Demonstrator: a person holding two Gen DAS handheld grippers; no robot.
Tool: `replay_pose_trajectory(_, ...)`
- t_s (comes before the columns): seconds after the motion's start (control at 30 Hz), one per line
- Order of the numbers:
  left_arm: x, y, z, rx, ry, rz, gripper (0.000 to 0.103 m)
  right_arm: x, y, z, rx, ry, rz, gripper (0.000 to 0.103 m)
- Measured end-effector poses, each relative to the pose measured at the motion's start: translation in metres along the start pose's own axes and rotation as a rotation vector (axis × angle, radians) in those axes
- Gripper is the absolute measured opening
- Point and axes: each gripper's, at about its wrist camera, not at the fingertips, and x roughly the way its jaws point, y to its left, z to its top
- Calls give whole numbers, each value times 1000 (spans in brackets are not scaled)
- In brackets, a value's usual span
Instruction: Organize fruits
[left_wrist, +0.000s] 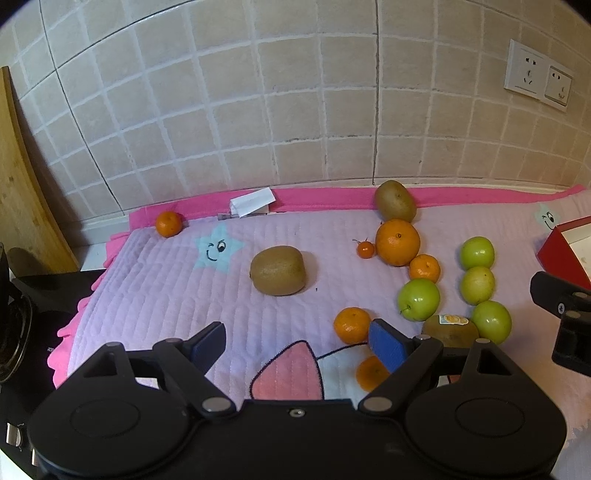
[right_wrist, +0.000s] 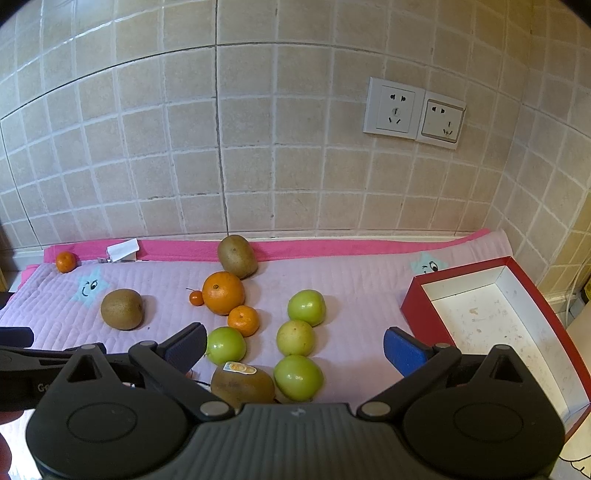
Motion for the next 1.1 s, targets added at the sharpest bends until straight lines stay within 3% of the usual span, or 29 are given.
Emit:
replay_pose_trajectory(0.7,9,10,-1,-9,12,-8,101,11,2,-1,-7,23,11,103)
replay_pose_trajectory(0.9,15,58,11,-49,-21,-27,101,18,-11,10,3,-13,-9,103)
replay_pose_trajectory(1.1,25,123,29,-129,-77,35,101,33,-20,35,26,-47,51,103)
